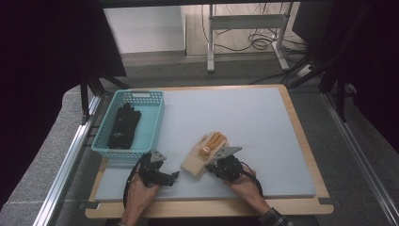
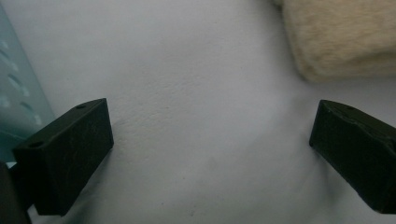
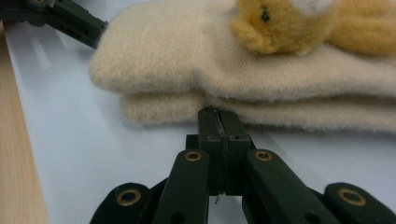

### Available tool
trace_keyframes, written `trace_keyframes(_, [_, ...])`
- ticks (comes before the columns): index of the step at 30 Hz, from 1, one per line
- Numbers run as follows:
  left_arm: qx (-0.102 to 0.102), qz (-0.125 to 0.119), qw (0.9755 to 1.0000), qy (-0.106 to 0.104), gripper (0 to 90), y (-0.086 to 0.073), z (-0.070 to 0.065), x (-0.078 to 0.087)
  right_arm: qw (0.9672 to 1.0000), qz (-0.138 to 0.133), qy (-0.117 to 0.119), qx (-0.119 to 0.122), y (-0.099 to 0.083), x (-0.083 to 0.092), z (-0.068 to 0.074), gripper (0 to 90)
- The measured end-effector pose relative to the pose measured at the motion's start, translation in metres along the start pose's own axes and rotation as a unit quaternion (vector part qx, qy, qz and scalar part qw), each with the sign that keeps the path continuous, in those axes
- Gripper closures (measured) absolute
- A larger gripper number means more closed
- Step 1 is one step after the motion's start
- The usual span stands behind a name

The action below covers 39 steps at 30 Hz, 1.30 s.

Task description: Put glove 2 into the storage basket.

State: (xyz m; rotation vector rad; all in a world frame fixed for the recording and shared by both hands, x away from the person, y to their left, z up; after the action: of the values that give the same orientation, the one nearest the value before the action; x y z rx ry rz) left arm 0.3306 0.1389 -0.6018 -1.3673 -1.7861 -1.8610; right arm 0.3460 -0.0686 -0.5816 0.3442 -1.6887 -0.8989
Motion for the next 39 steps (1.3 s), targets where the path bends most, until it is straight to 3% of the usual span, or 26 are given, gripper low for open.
trace_keyframes(8, [0.004, 0.0, 1.0, 0.001, 0.0, 0.0, 0.0, 0.0, 1.0, -0.003, -0.005, 0.006, 0.008, -0.009, 0.002, 87.8])
trace_keyframes(15, [0.005, -0.002, 1.0, 0.0, 0.0, 0.0, 0.0, -0.001, 0.9999, -0.004, -0.006, 0.009, 0.005, 0.001, 0.0, 82.7])
trace_keyframes(25, [0.005, -0.002, 1.0, 0.0, 0.0, 0.0, 0.0, -0.001, 0.9979, -0.011, -0.061, -0.016, -0.016, 0.037, -0.031, 64.9])
trace_keyframes(27, [0.005, -0.002, 1.0, 0.0, 0.0, 0.0, 0.0, -0.001, 0.9959, -0.012, -0.086, -0.027, -0.027, 0.049, -0.044, 56.6])
trace_keyframes(30, [0.006, -0.002, 1.0, 0.0, 0.0, 0.0, 0.0, -0.001, 0.9941, -0.009, -0.102, -0.038, -0.035, 0.056, -0.053, 51.0])
trace_keyframes(31, [0.006, -0.002, 1.0, -0.001, 0.0, 0.0, 0.0, -0.001, 0.9918, -0.005, -0.119, -0.046, -0.045, 0.064, -0.063, 43.3])
trace_keyframes(33, [0.006, -0.002, 1.0, 0.0, 0.0, 0.0, 0.0, -0.001, 0.9907, -0.003, -0.128, -0.048, -0.048, 0.066, -0.067, 40.9])
trace_keyframes(34, [0.006, -0.002, 1.0, -0.001, 0.0, 0.0, 0.0, -0.001, 0.9878, 0.0, -0.144, -0.058, -0.057, 0.073, -0.077, 35.2])
trace_keyframes(39, [0.006, -0.002, 1.0, -0.001, 0.0, 0.0, 0.0, -0.001, 0.984, 0.001, -0.163, -0.073, -0.07, 0.085, -0.091, 25.8])
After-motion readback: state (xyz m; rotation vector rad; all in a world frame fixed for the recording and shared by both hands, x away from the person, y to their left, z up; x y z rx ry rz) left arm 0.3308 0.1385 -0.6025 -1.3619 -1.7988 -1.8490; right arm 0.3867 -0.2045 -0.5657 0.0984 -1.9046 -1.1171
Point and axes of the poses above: each handheld gripper's, and its own axes: x roughly backward along the jaws, y roughly out of its top, z roughly to its left, the point moved 7 cm from there along -x, roughly forward along the jaws, and after that the axes turned 11 degrees about x, right-handed, at the moved point
